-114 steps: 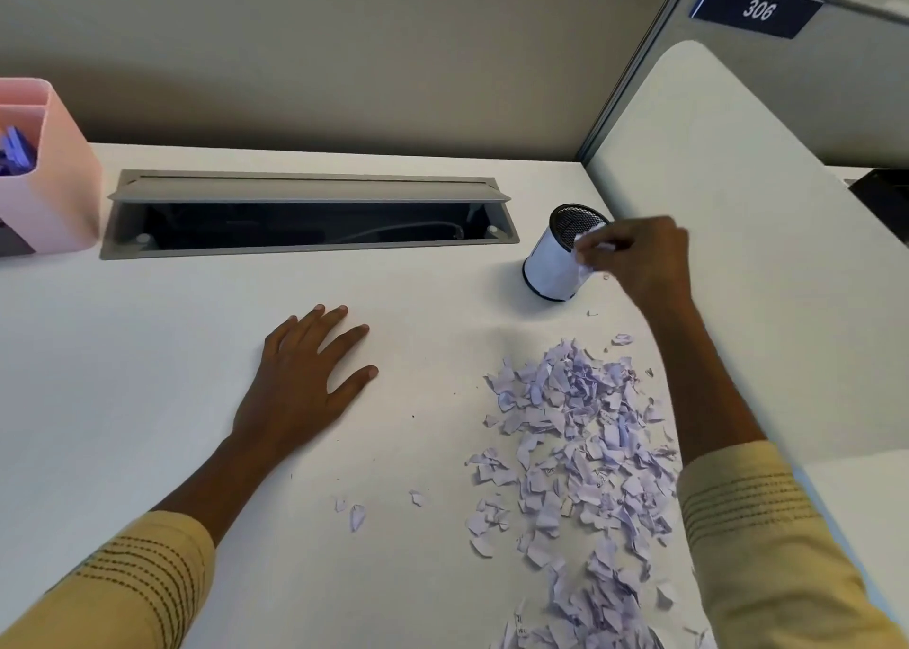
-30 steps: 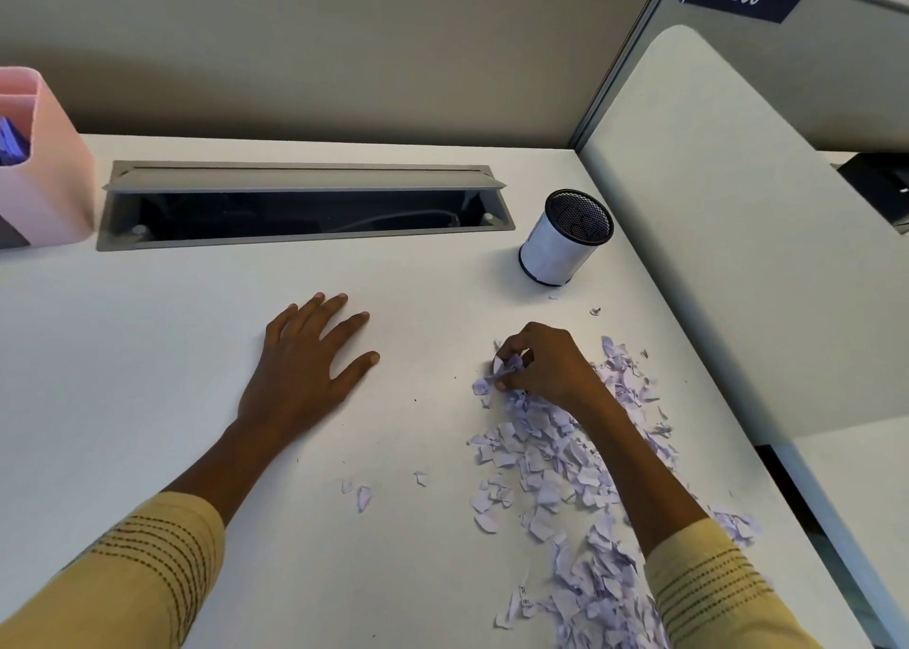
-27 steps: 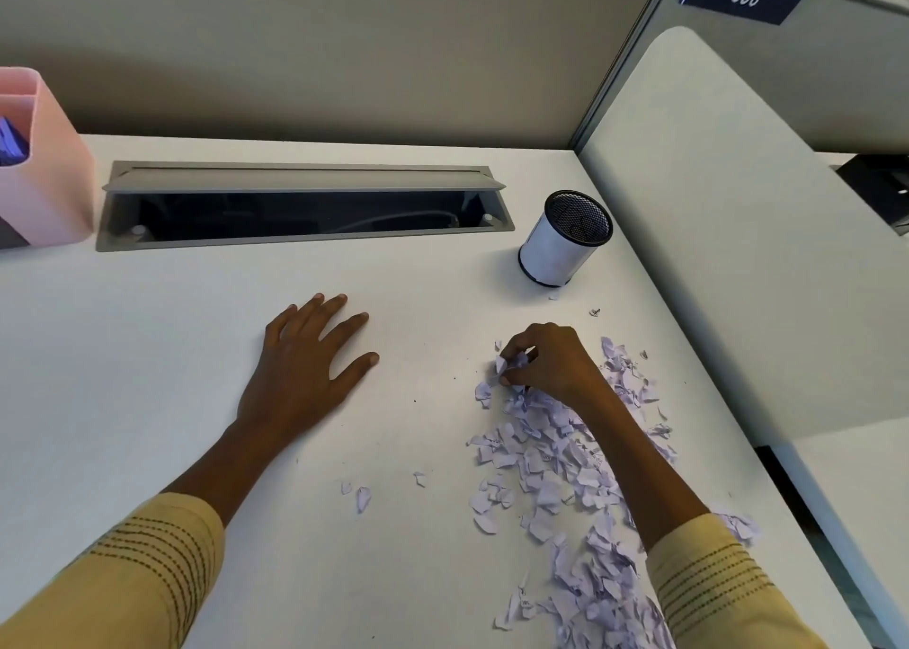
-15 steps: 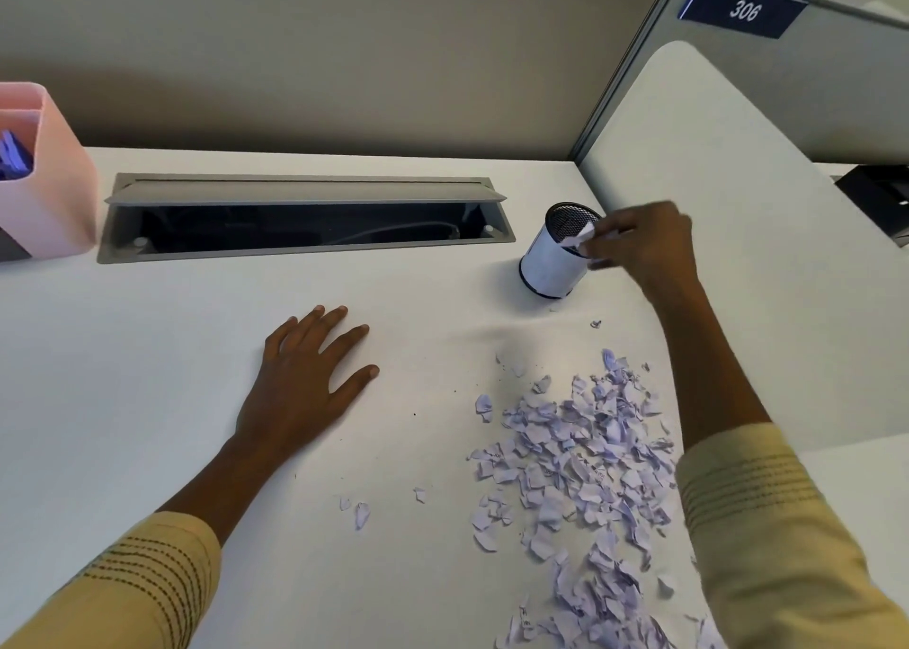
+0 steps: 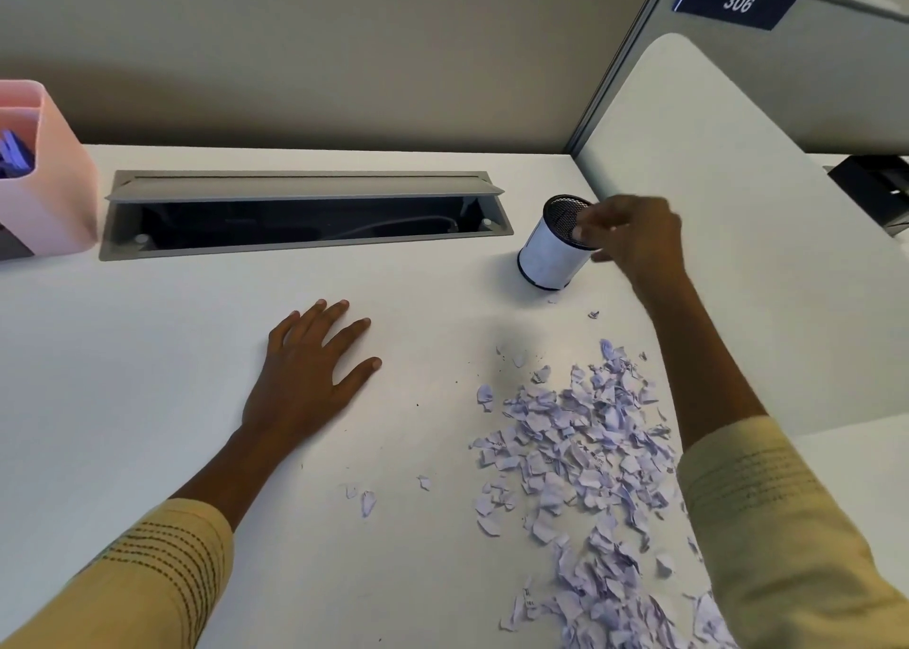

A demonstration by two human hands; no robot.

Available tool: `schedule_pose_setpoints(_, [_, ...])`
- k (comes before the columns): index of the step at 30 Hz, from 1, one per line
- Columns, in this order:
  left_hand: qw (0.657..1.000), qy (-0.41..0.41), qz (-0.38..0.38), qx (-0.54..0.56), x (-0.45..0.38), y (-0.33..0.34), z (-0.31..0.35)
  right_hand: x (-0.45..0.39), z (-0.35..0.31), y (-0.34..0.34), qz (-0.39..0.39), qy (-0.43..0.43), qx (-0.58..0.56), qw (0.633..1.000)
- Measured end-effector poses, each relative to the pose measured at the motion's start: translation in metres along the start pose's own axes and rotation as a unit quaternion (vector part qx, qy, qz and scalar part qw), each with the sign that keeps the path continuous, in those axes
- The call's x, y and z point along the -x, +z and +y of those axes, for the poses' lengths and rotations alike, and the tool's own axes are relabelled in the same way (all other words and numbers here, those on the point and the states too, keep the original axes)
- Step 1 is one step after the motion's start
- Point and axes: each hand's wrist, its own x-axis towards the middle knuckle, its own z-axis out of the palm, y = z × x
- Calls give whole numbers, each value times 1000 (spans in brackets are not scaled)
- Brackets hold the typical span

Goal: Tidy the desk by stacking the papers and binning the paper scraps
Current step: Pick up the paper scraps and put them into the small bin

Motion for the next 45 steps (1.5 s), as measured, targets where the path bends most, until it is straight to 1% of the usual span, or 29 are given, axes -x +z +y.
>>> schedule_pose_setpoints(1, [1000,0,-1,4,0,0,0,17,2,4,-54,-12,0,998])
schedule_pose_setpoints(2, [1000,1,0,4,0,0,0,34,6,10,-126,-16,17,992])
schedule_pose_setpoints(4, [1000,5,2,-1,1,1,-1,65,19,23,-266,-8,115,957])
schedule_pose_setpoints(5, [1000,7,2,-3,1,1,-1,79,28,30,-314,-8,175,933])
schedule_pose_setpoints(6, [1000,8,3,-1,1,1,-2,92,35,37,-342,-15,230,911])
schedule_pose_setpoints(7, [1000,9,2,2,1,2,-2,104,42,44,-349,-24,273,896])
schedule_pose_setpoints(8, [1000,10,0,6,0,2,-2,114,48,50,-342,-31,303,889])
schedule_pose_setpoints(9, [1000,10,-2,10,0,1,-2,122,52,54,-327,-31,313,891])
schedule_pose_setpoints(10, [1000,8,-4,10,0,1,-2,127,55,58,-311,-26,300,901])
schedule_pose_setpoints(12, [1000,4,-7,7,1,0,-1,132,55,63,-290,-4,233,928])
schedule_pose_setpoints(14, [1000,5,-6,11,1,0,-1,130,52,67,-264,15,187,946])
schedule_pose_setpoints(18, [1000,9,-4,14,0,0,-3,122,45,72,-215,17,212,953])
schedule_pose_setpoints(21, [1000,9,-2,17,1,2,-4,114,48,68,-193,35,175,965])
schedule_pose_setpoints(23, [1000,9,4,15,2,4,-4,106,46,61,-178,25,151,972])
schedule_pose_setpoints(27, [1000,16,7,14,1,4,-5,86,34,34,-150,51,56,986])
schedule_pose_setpoints(29, [1000,11,8,18,2,4,-4,70,27,20,-118,49,18,992])
schedule_pose_setpoints(34, [1000,0,6,7,2,6,-4,13,10,-8,-18,27,-11,999])
schedule_pose_setpoints(36, [1000,-3,6,-1,1,6,-3,-12,8,-11,9,8,2,1000])
schedule_pose_setpoints(38, [1000,-6,5,0,1,6,-3,-33,10,-6,13,-2,47,999])
schedule_pose_setpoints(41, [1000,-12,7,5,1,5,-3,-52,13,2,-33,22,112,993])
schedule_pose_setpoints(43, [1000,-10,10,-1,1,5,-2,-56,11,3,-61,39,118,990])
schedule_pose_setpoints(45, [1000,-9,12,-1,1,4,-2,-54,9,-1,-51,37,90,994])
